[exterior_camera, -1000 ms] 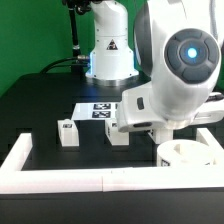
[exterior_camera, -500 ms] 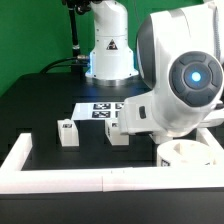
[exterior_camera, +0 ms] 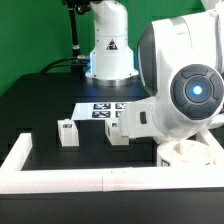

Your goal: Assemble stool

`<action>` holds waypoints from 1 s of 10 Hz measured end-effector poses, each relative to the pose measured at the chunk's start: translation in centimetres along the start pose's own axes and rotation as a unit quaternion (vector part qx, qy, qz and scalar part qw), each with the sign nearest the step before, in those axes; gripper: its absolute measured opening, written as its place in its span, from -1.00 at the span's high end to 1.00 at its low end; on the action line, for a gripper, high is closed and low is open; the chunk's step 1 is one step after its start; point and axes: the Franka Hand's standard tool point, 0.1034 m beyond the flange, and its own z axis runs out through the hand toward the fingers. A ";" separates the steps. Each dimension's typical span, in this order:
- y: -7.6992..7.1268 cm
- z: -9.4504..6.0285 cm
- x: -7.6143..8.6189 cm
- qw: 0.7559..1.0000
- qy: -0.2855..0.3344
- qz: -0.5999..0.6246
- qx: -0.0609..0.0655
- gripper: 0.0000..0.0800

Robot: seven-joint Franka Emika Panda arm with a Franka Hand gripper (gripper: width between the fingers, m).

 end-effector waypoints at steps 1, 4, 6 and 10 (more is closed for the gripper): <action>0.0 0.0 0.0 1.000 0.000 0.000 0.000 0.13; 0.0 0.0 0.0 1.000 0.000 0.000 0.000 0.19; 0.0 0.0 0.0 1.000 0.000 0.000 0.000 0.19; -0.9 -5.1 -2.7 0.997 0.037 -0.063 -0.007 0.19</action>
Offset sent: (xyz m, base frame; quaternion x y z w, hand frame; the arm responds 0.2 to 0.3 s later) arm 0.0000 0.0000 0.0000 0.0000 0.0000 0.0000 1.0000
